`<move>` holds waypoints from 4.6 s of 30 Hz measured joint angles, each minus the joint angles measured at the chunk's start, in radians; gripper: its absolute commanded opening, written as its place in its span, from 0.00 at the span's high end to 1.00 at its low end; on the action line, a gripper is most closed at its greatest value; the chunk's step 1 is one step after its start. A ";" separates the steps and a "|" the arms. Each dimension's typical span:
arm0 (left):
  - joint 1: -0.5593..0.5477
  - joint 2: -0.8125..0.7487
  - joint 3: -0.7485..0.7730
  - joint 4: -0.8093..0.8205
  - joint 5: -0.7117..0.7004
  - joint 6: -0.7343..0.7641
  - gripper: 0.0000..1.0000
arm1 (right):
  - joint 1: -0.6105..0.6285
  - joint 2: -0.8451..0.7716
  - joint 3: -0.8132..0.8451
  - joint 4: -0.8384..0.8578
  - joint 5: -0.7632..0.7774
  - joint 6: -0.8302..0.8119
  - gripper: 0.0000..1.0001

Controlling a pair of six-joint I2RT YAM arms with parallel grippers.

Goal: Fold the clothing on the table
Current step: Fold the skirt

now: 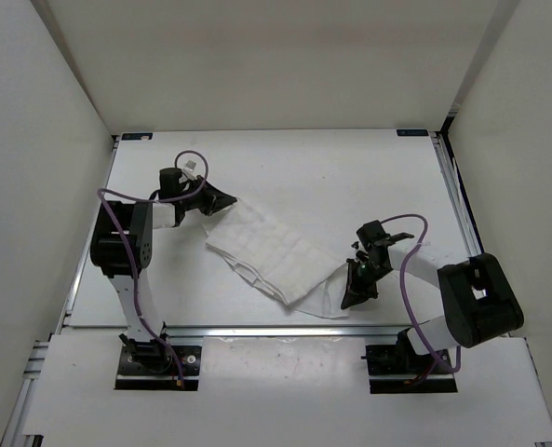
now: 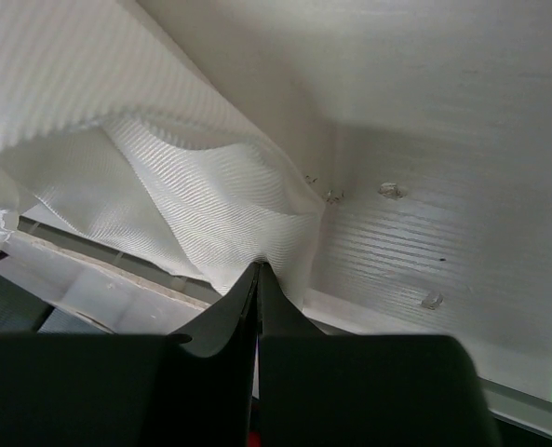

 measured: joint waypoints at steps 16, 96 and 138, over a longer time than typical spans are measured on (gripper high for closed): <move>-0.004 0.147 0.156 0.021 0.008 -0.053 0.40 | 0.002 -0.012 0.011 -0.022 0.025 -0.012 1.00; -0.240 -0.339 -0.136 -0.732 -0.695 0.671 1.00 | -0.142 0.012 -0.092 0.538 -0.233 0.034 1.00; -0.060 -0.310 0.188 -0.701 -0.470 0.602 0.98 | -0.155 0.426 0.774 -0.033 0.018 -0.209 1.00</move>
